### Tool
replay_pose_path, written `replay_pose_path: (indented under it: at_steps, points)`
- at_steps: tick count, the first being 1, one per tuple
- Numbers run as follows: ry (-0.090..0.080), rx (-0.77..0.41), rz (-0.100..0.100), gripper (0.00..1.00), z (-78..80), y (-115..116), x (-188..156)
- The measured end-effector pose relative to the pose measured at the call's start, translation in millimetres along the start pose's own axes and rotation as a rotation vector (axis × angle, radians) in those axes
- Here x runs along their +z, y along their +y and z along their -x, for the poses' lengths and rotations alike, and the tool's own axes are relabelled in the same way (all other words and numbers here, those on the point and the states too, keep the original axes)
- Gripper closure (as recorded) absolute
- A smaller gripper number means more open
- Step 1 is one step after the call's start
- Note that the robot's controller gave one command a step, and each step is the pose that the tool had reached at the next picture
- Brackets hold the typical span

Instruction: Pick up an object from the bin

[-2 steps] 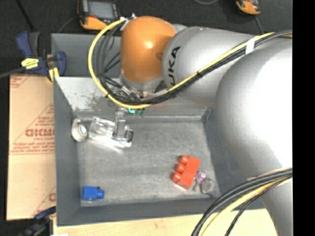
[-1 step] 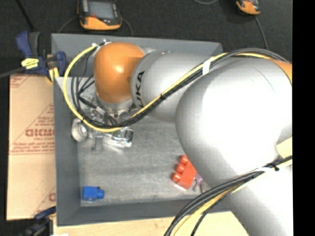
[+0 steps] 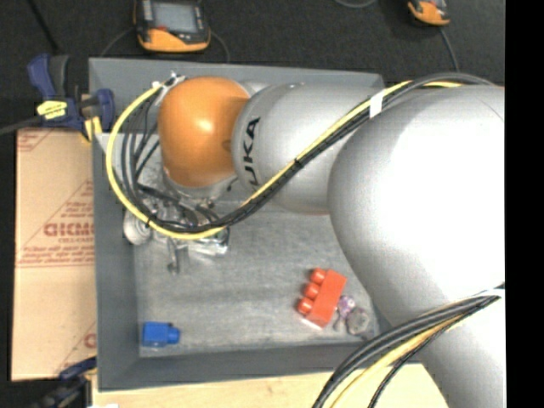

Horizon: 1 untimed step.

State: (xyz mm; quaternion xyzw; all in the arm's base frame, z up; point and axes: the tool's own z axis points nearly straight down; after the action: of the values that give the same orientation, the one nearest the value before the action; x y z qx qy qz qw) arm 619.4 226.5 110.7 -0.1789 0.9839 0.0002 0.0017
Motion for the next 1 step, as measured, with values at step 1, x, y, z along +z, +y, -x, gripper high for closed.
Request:
replay_pose_path:
  at_steps: [1]
  points:
    - [-0.004, -0.038, -0.001, 0.00, 24.1, -0.6, -2.2]
